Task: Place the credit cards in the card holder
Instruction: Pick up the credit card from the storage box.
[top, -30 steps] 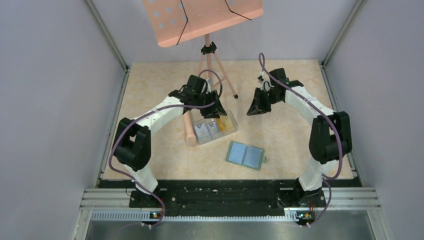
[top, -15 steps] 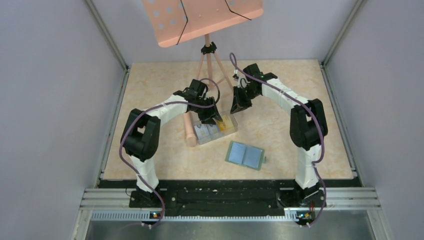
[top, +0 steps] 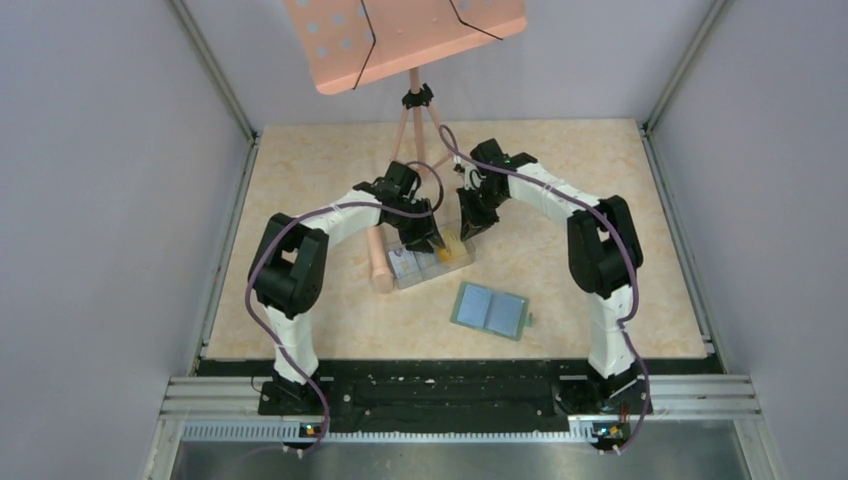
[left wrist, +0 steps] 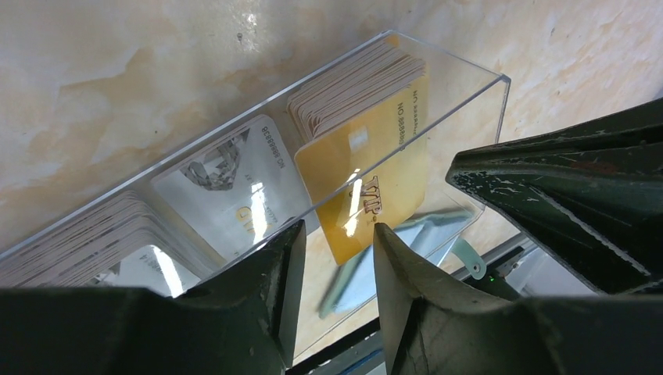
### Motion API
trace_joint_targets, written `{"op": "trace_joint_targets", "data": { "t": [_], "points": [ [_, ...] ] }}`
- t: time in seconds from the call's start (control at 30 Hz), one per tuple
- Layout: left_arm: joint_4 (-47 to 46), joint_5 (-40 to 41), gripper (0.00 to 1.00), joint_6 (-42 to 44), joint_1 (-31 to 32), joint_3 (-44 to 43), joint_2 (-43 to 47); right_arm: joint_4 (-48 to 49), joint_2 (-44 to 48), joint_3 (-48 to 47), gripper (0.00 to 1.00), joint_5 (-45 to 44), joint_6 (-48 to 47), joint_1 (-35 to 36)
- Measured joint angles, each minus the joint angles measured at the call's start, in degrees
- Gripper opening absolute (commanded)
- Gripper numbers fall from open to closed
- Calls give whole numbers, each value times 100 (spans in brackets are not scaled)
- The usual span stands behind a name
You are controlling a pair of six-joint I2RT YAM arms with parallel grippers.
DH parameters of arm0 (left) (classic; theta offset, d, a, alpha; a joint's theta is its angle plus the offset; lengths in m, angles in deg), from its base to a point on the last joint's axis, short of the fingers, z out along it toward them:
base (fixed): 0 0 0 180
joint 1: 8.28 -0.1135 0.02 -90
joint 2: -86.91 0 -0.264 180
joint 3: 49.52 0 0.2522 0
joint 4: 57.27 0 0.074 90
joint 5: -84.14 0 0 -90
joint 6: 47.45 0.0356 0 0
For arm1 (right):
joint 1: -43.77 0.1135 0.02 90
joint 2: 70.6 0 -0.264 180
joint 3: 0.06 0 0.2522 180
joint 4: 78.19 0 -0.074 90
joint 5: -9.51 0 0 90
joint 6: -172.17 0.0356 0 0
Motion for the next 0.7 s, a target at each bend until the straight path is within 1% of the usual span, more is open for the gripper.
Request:
{"op": "trace_joint_targets", "data": {
  "t": [0.23, 0.37, 0.4, 0.47, 0.53, 0.7],
  "points": [
    [20, 11, 40, 2, 76, -9, -74, 46, -66, 20, 0, -271, -79, 177],
    [55, 33, 35, 4, 101, -9, -85, 140, -74, 127, 0, -249, -63, 210],
    [55, 35, 32, 7, 101, -9, -85, 144, -74, 136, 0, -245, -63, 212],
    [59, 44, 22, 7, 101, -9, -85, 175, -74, 164, 0, -240, -66, 229],
    [63, 46, 16, 17, 101, -11, -85, 177, -74, 166, 0, -234, -66, 229],
    [98, 68, 4, 42, 98, -11, -85, 179, -74, 166, 0, -236, -63, 229]
  ]
}}
